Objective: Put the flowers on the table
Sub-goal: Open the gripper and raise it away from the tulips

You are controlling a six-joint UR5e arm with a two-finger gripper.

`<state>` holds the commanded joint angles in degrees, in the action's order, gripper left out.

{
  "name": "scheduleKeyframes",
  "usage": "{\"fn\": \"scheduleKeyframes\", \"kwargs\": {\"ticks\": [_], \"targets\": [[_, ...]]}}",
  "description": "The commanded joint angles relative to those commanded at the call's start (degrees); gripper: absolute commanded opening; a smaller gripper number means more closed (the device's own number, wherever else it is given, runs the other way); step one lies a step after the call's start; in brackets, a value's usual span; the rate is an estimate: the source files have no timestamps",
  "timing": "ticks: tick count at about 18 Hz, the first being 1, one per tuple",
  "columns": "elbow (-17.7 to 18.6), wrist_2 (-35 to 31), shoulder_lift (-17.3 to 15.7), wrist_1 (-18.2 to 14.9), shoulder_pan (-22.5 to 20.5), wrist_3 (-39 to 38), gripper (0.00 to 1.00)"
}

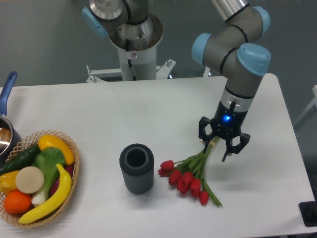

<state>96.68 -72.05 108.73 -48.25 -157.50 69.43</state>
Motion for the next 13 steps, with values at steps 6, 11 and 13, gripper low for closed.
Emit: {"fn": "scheduleKeyframes", "kwargs": {"ticks": [6,11,13], "targets": [[-1.6,-9.8,-3.8,-2.1,-1.7,3.3,1.00],[-8.8,-16.2,-6.0,-20.6,-2.5,17.6,1.00],[-11.1,-16.5,-6.4,-25.4,-3.9,20.5,1.00]]}}
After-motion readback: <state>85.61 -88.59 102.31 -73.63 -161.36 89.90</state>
